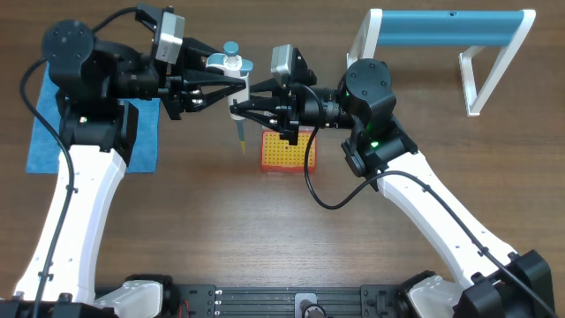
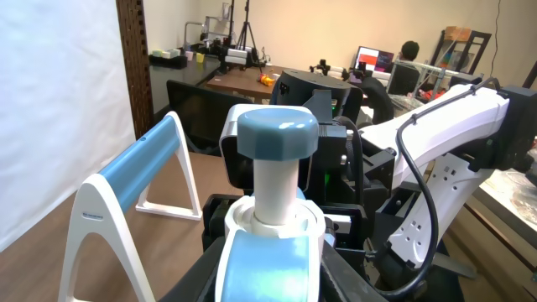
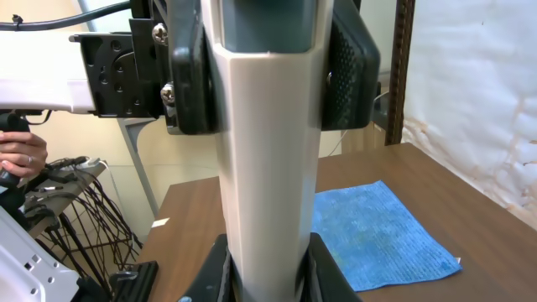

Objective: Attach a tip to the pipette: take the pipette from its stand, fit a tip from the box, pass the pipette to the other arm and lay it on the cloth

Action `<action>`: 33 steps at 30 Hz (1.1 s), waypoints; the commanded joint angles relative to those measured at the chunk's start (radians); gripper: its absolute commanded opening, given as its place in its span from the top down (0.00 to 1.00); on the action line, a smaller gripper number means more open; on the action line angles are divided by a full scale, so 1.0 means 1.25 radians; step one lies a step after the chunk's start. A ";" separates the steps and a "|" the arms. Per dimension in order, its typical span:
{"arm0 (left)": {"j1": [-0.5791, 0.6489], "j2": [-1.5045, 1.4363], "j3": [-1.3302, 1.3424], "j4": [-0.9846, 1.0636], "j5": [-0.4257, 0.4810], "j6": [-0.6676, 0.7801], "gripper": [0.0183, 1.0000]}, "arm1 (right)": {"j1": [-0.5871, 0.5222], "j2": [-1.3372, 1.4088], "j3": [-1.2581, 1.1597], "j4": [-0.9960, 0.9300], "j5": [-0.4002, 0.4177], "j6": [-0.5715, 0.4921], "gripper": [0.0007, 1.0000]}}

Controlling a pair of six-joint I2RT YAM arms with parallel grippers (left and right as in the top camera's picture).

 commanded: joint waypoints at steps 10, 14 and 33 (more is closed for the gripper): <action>0.002 0.001 0.014 0.003 -0.013 -0.012 0.99 | -0.004 -0.014 0.012 0.007 -0.010 0.008 0.18; 0.002 0.002 0.013 0.001 -0.043 -0.012 0.99 | -0.013 -0.014 0.012 0.005 -0.010 0.008 0.18; 0.158 0.027 0.037 -0.776 -0.841 0.229 0.99 | -0.105 -0.039 0.012 -0.393 0.662 -0.237 0.18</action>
